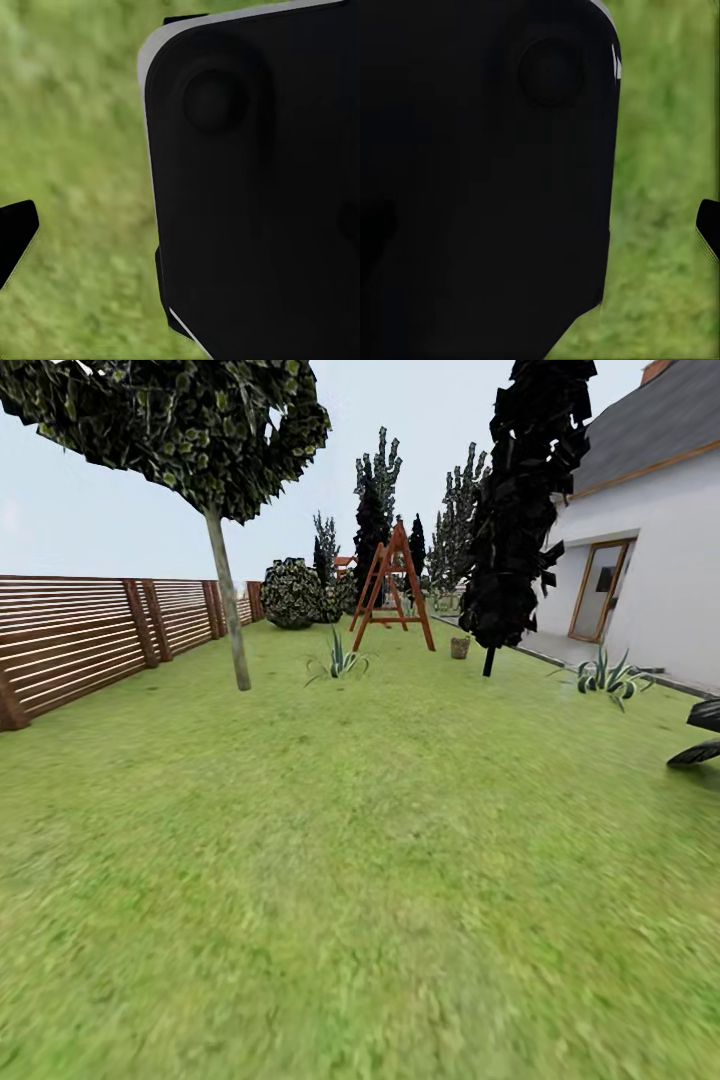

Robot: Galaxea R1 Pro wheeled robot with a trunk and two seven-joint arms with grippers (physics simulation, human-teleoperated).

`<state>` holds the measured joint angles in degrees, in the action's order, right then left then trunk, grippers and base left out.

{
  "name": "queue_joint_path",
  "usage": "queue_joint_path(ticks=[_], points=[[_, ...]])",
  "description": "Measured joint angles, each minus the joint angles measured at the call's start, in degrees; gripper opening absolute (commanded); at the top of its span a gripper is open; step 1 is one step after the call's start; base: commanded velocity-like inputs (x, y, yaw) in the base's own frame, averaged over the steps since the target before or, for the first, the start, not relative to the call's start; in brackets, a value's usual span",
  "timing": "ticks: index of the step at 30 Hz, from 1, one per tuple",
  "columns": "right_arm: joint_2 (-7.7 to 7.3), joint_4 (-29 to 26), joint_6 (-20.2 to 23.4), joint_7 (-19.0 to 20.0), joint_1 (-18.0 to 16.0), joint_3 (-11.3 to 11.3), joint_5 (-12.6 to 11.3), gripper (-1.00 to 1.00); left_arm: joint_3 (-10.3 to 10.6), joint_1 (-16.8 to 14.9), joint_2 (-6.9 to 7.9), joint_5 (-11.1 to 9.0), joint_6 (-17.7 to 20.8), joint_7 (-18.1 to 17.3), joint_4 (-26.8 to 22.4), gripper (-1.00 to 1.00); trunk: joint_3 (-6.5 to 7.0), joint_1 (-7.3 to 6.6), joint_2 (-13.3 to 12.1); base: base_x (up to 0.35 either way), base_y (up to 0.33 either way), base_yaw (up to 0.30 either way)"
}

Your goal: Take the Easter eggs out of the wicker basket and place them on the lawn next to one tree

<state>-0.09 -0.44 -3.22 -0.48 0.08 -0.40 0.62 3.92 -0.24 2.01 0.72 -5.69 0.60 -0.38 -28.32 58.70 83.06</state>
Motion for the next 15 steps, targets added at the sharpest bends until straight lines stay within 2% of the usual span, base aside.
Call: queue_joint_path(ticks=[15], points=[[0.0,0.0,0.0,0.0,0.0,0.0,0.0,1.0,0.0,0.0,0.0,0.0,0.0,0.0,0.0,1.0,0.0,0.0,0.0,0.312,0.0,0.0]])
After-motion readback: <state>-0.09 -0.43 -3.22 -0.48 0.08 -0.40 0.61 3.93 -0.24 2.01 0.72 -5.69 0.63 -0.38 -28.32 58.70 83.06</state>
